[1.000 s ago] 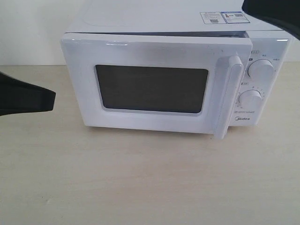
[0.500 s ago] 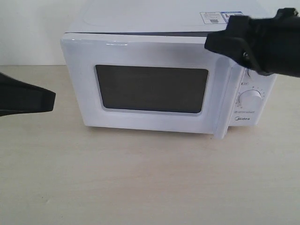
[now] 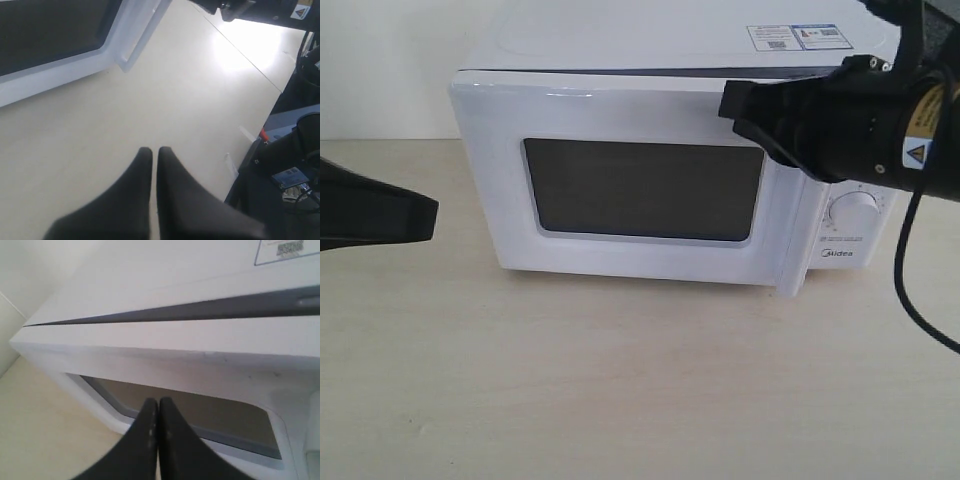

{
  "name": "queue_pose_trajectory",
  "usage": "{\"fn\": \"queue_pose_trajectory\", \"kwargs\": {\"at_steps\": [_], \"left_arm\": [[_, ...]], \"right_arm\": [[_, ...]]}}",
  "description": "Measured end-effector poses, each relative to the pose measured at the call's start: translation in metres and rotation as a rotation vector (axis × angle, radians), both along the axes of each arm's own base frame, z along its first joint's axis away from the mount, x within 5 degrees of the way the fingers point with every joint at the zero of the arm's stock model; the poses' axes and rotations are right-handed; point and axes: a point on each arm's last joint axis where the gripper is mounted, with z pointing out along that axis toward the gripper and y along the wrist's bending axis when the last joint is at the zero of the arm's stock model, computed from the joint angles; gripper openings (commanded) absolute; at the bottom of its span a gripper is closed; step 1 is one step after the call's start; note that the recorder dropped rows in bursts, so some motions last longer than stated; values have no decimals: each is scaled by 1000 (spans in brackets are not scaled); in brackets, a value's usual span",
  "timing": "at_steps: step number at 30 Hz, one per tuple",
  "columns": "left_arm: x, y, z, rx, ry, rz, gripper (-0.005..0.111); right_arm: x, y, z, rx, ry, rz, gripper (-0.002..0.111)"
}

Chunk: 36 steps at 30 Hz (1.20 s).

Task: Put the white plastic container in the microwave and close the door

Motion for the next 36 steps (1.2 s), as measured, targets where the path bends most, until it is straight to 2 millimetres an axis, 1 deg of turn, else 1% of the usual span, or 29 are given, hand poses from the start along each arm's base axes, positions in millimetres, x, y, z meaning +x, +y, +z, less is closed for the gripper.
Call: {"fn": "queue_pose_trajectory", "kwargs": {"at_steps": [5,11,16,26,30,36], "left_arm": [[0,0,0,0,0,0,4],[0,0,0,1,0,0,4],[0,0,0,1,0,0,4],[0,0,0,1,0,0,4],[0,0,0,1,0,0,4],[0,0,0,1,0,0,4]], "right_arm": [[9,7,-11,16,6,15,0],[18,10,-19,7,-2,0,0],[21,9,-21,-45,-41,-8,0],[25,6,-14,-100,-158,-20,0],[27,6,-17,-109,-156,-33,0],[34,8,-26,-113,-155,-58,0]]}}
